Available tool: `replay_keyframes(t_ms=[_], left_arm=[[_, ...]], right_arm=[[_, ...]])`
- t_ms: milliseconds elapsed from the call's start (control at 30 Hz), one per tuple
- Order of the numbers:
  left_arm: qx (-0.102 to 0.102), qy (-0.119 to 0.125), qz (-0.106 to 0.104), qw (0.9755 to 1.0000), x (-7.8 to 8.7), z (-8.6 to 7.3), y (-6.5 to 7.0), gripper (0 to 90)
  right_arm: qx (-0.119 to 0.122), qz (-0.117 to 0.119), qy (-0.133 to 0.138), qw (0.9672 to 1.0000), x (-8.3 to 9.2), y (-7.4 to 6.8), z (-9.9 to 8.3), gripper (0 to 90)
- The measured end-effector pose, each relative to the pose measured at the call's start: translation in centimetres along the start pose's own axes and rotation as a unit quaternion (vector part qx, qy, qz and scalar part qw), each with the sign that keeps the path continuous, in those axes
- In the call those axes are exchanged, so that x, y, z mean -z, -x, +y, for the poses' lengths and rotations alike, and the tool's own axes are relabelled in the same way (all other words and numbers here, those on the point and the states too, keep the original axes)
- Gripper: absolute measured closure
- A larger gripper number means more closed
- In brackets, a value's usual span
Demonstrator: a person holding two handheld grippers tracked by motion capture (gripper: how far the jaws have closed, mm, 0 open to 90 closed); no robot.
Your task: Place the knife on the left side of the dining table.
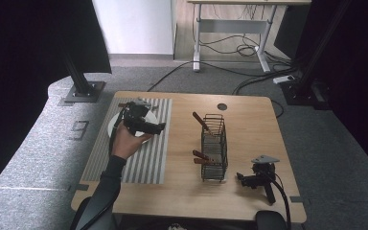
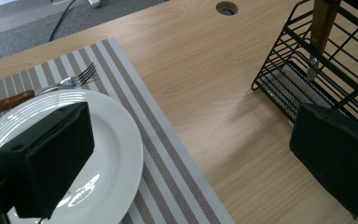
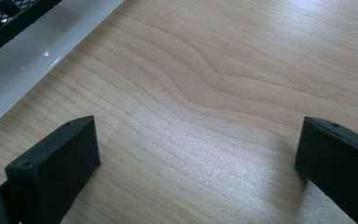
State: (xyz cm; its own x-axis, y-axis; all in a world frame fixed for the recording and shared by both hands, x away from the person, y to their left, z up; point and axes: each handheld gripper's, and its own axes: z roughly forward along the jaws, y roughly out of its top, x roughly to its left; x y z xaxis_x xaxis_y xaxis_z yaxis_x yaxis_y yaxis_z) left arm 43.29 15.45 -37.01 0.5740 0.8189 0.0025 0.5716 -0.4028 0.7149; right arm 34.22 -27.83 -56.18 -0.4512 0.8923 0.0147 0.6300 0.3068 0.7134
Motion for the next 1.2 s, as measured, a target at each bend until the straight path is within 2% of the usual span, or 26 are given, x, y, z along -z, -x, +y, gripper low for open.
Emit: replay_keyframes(t_ms=[400, 733, 767, 1033, 1200], left_arm=[[-0.009, 0.002, -0.016, 0.9998, -1.0, 3.4, 2.9, 7.6], [-0.001, -0.003, -0.034, 0.9994, -2.8, 5.4, 4.6, 12.3], [0.004, -0.007, -0.036, 0.9993, -3.6, 5.7, 5.0, 13.1], [0.025, -0.013, -0.051, 0.9983, -6.2, 6.6, 6.8, 17.7], [0.048, -0.013, -0.069, 0.9963, -7.5, 7.0, 7.6, 28.4]], right_arm=[[-0.001, 0.0, 0.0, 1.0, 0.0, 0.0, 0.0, 0.0], [-0.001, 0.0, 0.0, 1.0, 0.0, 0.0, 0.0, 0.0], [-0.001, 0.0, 0.0, 1.0, 0.0, 0.0, 0.0, 0.0], [-0.001, 0.0, 0.0, 1.0, 0.0, 0.0, 0.0, 0.0], [-0.001, 0.0, 0.0, 1.0, 0.0, 0.0, 0.0, 0.0]])
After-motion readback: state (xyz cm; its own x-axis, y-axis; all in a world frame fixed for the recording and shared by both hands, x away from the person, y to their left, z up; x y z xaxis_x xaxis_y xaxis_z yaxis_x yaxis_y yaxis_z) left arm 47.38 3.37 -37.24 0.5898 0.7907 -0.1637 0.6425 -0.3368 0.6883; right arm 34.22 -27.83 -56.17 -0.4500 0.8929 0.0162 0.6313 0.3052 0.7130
